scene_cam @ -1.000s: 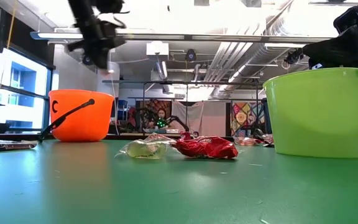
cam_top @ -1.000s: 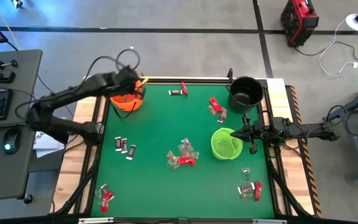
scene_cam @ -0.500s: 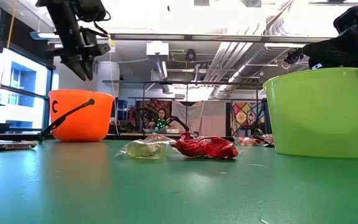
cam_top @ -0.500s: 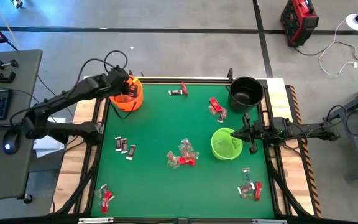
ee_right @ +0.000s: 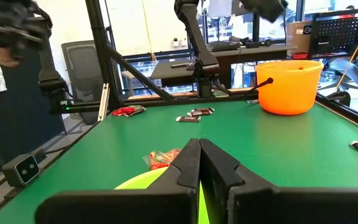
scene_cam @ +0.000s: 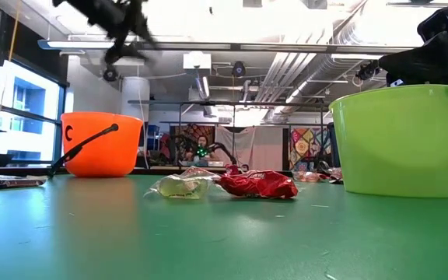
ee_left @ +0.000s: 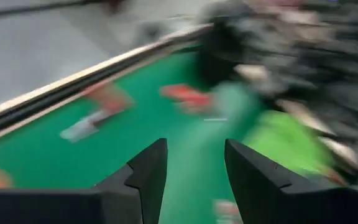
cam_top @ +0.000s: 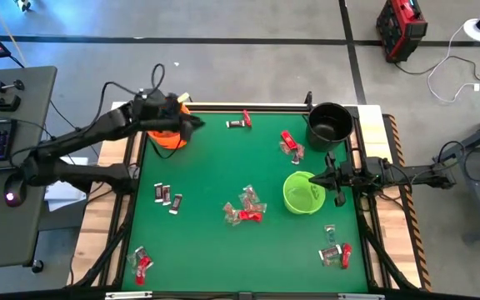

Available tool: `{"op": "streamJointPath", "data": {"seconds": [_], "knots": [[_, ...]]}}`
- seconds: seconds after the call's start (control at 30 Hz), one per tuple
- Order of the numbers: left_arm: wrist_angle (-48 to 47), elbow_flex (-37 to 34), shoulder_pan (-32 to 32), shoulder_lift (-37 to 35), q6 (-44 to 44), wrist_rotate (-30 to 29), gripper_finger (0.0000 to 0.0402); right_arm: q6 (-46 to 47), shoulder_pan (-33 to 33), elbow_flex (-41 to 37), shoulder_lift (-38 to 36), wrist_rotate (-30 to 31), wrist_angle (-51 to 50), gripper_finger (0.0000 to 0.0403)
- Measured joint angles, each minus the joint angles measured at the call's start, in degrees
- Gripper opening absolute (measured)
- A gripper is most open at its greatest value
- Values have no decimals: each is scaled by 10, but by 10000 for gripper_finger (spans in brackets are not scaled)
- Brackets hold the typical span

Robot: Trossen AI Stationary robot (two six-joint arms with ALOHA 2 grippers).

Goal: Sort candy by brand, put in halloween buckets
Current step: Put the blue gummy into the orange bucket

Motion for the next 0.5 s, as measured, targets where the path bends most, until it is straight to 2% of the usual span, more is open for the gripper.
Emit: {"op": "streamJointPath", "data": {"seconds": [0.07, 0.17, 0.3, 0.4, 0.43, 0.5], "knots": [[58, -4, -41, -3, 21, 49, 148, 0, 0, 0, 0, 12, 0, 0], [143, -37, -103, -9, -8, 68, 147, 0, 0, 0, 0, 42, 4, 0], [273, -110, -160, -10, -83, 41, 146, 6, 0, 0, 0, 59, 27, 0], [374, -163, -173, -9, -138, 34, 146, -2, 0, 0, 0, 63, 36, 0], [395, -175, -172, -9, -155, 29, 146, -8, 0, 0, 1, 68, 60, 0], [415, -191, -167, -11, -184, 15, 146, 35, 0, 0, 4, 71, 172, 0]]}}
